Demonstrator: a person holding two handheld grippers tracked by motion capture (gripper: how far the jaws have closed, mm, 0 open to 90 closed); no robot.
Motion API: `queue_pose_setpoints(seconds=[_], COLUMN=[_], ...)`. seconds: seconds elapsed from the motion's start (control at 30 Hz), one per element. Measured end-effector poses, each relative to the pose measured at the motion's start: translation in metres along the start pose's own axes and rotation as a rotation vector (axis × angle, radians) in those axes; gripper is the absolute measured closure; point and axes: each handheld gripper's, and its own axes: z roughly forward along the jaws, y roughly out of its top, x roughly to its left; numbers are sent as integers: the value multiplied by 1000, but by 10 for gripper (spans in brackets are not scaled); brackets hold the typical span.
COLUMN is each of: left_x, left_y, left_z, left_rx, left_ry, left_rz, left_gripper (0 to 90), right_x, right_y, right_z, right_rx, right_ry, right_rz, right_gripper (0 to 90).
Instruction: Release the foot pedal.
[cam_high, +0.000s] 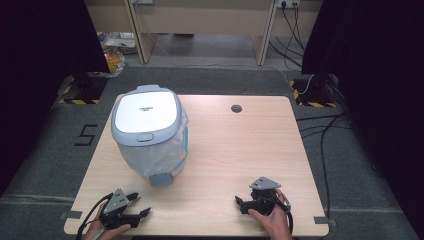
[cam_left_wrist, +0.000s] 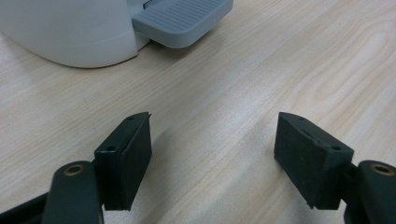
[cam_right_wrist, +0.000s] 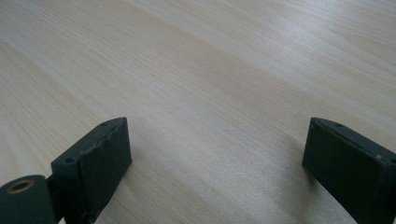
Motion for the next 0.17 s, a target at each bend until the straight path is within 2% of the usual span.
queue_pose_setpoints(seconds=[0.17], left_x=[0], left_y=[0], left_z=[0], left_rx=[1], left_ry=[0], left_rz=[0], left_gripper=[271], right_x=[0], right_y=[0], right_z=[0], right_rx=[1], right_ry=[-1], right_rz=[3], right_gripper=[80])
